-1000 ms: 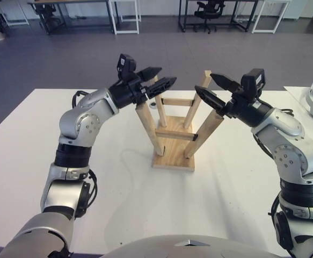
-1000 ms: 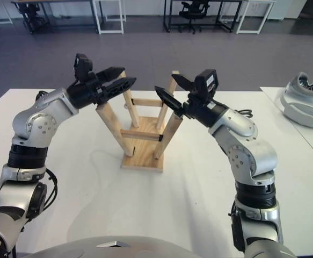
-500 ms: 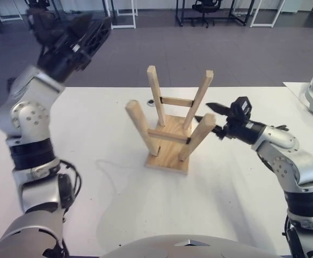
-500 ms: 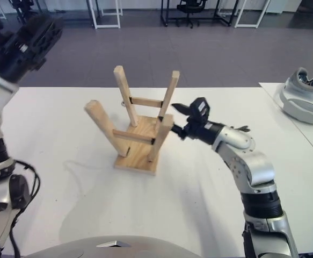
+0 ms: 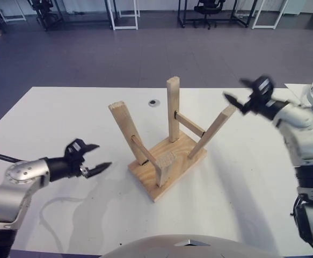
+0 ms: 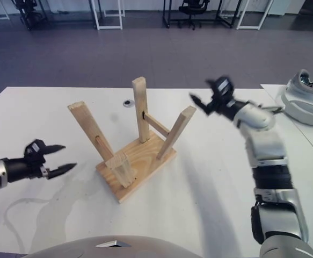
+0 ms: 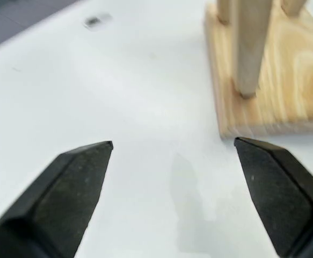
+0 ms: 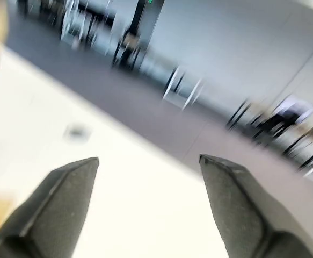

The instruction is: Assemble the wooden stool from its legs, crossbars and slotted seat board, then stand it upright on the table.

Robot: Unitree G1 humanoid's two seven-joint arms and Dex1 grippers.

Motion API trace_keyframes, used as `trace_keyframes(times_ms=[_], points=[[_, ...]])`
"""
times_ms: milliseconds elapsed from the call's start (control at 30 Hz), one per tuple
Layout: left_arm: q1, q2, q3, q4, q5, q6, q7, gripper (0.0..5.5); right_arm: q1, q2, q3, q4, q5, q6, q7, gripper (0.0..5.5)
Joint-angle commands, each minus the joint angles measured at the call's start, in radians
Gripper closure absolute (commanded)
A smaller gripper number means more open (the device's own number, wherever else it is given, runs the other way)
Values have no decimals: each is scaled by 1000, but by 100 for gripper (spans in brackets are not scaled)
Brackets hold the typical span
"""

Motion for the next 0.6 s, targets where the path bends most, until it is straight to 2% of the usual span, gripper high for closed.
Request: trace_keyframes(times_ms=[33,100,167,233,300,367,467,600], points=[[-86,-77,-289,-11,178,-15,12,132,13,125,115,422,-108,-211,93,202],[-115,-122,-361,13,236,-25,43,132,29,153,140,496,-124,-283,151,202],[-153,-170,-380,84,287,-57,103,132,79,163,157,476,-104,-329,242,202],[-238,-275,-313,224,253,-91,188,132,168,144,168,375,-75,-346,309,202],[-311,-358,-244,377,241,-144,290,132,251,126,163,260,-59,-347,295,202],[-282,-371,-209,364,223,-166,305,132,305,108,126,187,-60,-336,220,202],[-149,-328,-155,234,194,-152,279,132,375,81,50,109,-72,-293,97,202],[-35,-292,-137,135,182,-123,248,132,540,56,47,-123,-71,-189,62,202]])
